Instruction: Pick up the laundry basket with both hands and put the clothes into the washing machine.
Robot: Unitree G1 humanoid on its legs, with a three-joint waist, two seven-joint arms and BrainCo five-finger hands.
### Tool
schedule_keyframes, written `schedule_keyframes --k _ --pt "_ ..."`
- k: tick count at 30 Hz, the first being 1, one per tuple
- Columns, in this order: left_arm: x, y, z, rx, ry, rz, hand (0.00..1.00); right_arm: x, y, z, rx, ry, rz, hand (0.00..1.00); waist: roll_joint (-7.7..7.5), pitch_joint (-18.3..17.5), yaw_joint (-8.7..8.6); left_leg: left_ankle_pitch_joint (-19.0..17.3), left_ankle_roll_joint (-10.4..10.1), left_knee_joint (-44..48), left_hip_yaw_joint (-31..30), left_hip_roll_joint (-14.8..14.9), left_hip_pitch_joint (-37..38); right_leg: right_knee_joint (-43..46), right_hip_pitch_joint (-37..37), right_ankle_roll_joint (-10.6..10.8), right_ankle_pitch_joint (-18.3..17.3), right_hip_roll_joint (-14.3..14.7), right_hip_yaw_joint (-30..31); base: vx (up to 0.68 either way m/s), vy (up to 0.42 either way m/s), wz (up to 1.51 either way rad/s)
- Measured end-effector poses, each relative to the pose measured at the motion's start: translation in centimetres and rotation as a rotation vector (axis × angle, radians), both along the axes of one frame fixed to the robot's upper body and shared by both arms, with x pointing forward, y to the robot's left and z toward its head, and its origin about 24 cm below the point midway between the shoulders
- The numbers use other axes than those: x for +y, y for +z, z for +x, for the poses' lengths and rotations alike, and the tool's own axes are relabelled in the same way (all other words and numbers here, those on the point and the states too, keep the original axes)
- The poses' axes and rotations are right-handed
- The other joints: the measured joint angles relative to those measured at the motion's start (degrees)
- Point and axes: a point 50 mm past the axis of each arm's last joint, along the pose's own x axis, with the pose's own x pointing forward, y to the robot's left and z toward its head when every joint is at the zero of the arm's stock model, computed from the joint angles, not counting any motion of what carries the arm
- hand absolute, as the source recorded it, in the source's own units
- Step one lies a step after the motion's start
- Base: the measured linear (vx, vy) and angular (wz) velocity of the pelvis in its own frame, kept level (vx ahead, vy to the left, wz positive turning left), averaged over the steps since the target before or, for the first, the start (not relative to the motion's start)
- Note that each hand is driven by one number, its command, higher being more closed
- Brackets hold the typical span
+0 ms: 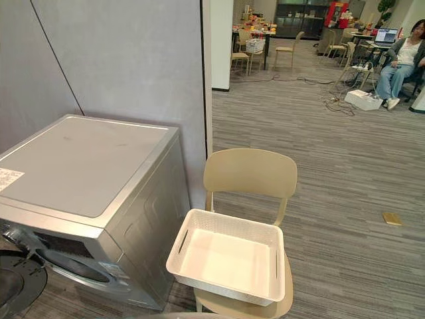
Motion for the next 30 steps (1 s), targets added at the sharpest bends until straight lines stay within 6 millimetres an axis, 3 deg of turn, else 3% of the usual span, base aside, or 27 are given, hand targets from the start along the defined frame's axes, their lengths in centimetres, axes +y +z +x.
schedule_keyframes --k 4,6,7,8,10,12,13,15,17,19,20,21,22,23,26,30 --pt "-0.2 -0.1 1.4 -0.04 -0.029 -0.007 1.0 -0.3 -0.2 1.8 -0.034 0.027 0.004 0.0 0.54 1.58 -0.09 -1.89 -0.07 3.02 0.53 0.56 0.01 0.73 0.61 -0.2 -0.45 0.12 1.02 0.0 0.01 -0.12" --pt "-0.2 0.0 3.8 -0.106 -0.065 0.003 1.0 -0.4 -0.3 4.5 -0.069 0.201 0.001 0.0 0.57 5.04 -0.08 -3.65 -0.4 8.23 -1.66 1.74 -2.96 5.88 -0.89 -0.7 -3.33 -0.12 -0.28 -0.08 -0.042 0.32" --pt "-0.2 0.1 4.4 -0.121 -0.076 0.005 1.0 -0.5 -0.3 4.9 -0.07 0.252 -0.002 0.0 0.48 5.29 -0.09 -3.83 -0.43 9.73 -2.74 1.81 -4.59 7.74 -1.99 -0.64 -4.14 -0.41 -1.05 -0.13 -0.081 0.88" --pt "-0.2 0.3 6.3 -0.171 -0.102 0.014 1.0 -0.8 -0.2 6.2 -0.075 0.396 -0.011 0.0 0.86 6.33 0.01 -3.84 -0.46 12.03 -5.87 1.69 -8.44 11.97 -4.36 -1.04 -6.28 -1.25 -3.94 -0.13 -0.108 1.25" --pt "-0.5 0.6 8.8 -0.229 -0.15 0.019 1.0 -1.1 0.1 8.4 -0.091 0.598 -0.046 0.0 0.0 8.24 0.67 -2.58 -0.9 12.23 -10.58 1.37 -12.31 16.75 -7.04 -1.52 -9.32 -2.64 -8.47 -0.15 -0.141 1.28" --pt "-0.5 0.8 9.7 -0.247 -0.171 0.029 1.0 -2.0 0.8 11.2 -0.124 0.766 -0.121 0.0 0.39 10.13 1.47 0.42 1.5 9.24 -13.27 0.96 -14.52 21.84 -8.99 -2.74 -12.06 -5.0 -13.41 -0.1 -0.162 1.13" --pt "-0.5 0.8 9.6 -0.243 -0.169 0.029 1.0 -2.1 1.0 11.9 -0.138 0.787 -0.136 0.0 0.68 10.23 1.43 0.86 2.47 7.95 -12.5 1.37 -14.55 21.88 -8.97 -3.08 -12.21 -5.56 -14.76 -0.05 -0.115 1.13" --pt "-0.5 0.8 9.4 -0.236 -0.167 0.027 1.0 -1.9 1.4 13.7 -0.187 0.812 -0.164 0.0 -0.15 10.44 1.45 -0.32 4.2 11.45 -4.39 4.06 -16.15 20.91 -9.1 -3.94 -11.8 -7.3 -18.24 0.03 -0.074 0.96" --pt "-0.7 0.5 8.9 -0.21 -0.16 0.011 1.0 -1.8 1.7 15.2 -0.221 0.813 -0.179 0.0 0.8 10.29 1.45 -0.44 4.08 22.53 2.8 8.11 -16.31 20.76 -7.24 -3.96 -11.67 -8.59 -22.9 0.07 -0.046 1.09" --pt "-0.8 0.4 8.5 -0.19 -0.166 0.009 1.0 -1.7 1.5 14.8 -0.215 0.803 -0.166 0.0 1.62 9.83 1.2 -1.07 3.4 23.05 5.72 9.72 -13.87 19.65 -5.29 -3.02 -11.08 -8.6 -26.96 0.03 0.068 1.06" --pt "-1.1 0.3 8.7 -0.183 -0.186 0.004 1.0 -1.6 1.4 14.5 -0.207 0.788 -0.156 0.0 1.72 9.76 1.27 -1.39 2.77 19.7 7.48 9.36 -13.09 18.37 -4.34 -2.45 -10.12 -8.61 -28.83 0.01 0.161 1.08" --pt "-0.9 0.4 9.1 -0.182 -0.214 0.013 1.0 -1.6 1.2 14.1 -0.195 0.756 -0.138 0.0 1.76 9.43 1.09 0.22 -0.02 14.39 9.62 8.0 -11.7 15.52 -2.59 -1.5 -8.32 -8.44 -31.4 0.01 0.173 0.97" --pt "-0.9 0.4 9.1 -0.182 -0.221 0.015 1.0 -1.4 1.0 13.8 -0.19 0.743 -0.125 0.0 1.54 9.31 1.04 1.23 -1.51 11.08 9.75 7.04 -10.81 13.77 -1.76 -1.06 -7.27 -8.19 -32.53 0.03 0.187 0.94" --pt "-0.8 0.4 9.1 -0.178 -0.238 0.014 1.0 -1.1 0.8 13.4 -0.18 0.72 -0.105 0.0 1.06 9.3 1.11 2.78 -1.99 5.6 8.98 5.0 -8.93 10.7 -0.18 -0.3 -5.23 -7.45 -34.13 0.03 0.179 0.69" --pt "-0.4 0.4 9.1 -0.154 -0.344 0.026 1.0 -0.6 0.5 12.8 -0.16 0.709 -0.07 0.0 -0.49 8.41 1.23 4.63 -0.73 1.19 7.49 0.68 -7.56 6.81 1.61 0.4 -2.16 -8.87 -34.76 0.01 0.202 0.35" --pt "-0.4 0.4 9.5 -0.155 -0.443 0.03 1.0 -0.3 0.7 14.0 -0.183 0.752 -0.07 0.0 -0.6 8.34 1.4 5.17 0.45 -0.32 6.68 -2.46 -7.63 6.8 1.4 0.62 -0.44 -11.52 -34.28 -0.02 0.12 0.12"
